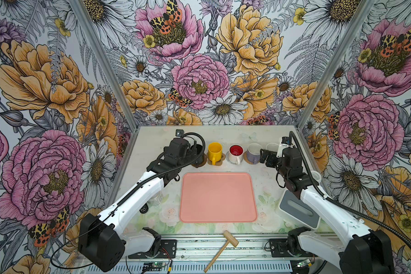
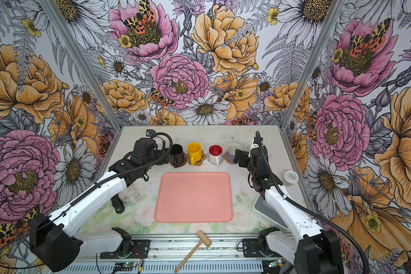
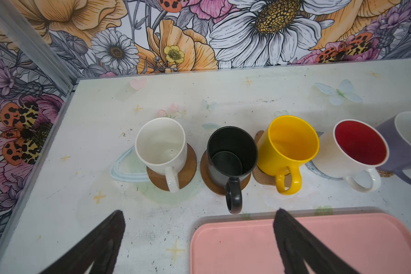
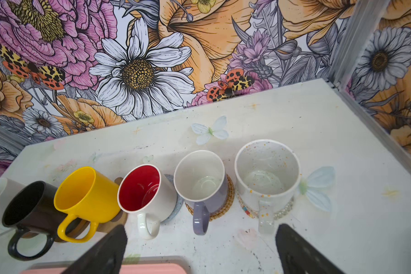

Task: Place cups on coasters
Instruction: Reset both arms

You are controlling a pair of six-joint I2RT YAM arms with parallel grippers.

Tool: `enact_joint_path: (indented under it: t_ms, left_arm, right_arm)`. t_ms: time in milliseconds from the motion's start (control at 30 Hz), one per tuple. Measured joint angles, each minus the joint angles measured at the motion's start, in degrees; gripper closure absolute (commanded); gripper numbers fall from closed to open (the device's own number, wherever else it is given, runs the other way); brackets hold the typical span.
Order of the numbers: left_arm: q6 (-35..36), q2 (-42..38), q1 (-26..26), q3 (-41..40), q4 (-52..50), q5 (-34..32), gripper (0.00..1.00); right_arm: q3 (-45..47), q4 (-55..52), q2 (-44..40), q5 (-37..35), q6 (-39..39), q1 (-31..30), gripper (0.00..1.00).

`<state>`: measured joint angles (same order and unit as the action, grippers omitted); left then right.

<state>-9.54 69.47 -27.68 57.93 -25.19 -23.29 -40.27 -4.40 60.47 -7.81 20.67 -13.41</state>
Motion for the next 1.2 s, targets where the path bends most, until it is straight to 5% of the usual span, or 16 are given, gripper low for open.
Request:
enact_joint_path:
  t_ms: [433,1200]
  left_arm:
    - [2.25,-13.05,13.42,-24.61,24.55,-1.36,0.01]
    - [9.92,7.23,18.14,-38.12,63.58,-1.33,0.01]
  right_arm:
    - [22.58,17.05,-10.84,-5.99,-16.63,1.51,0.01]
    - [23.89,38.01,9.92,-2.86,-17.16,11.17,0.01]
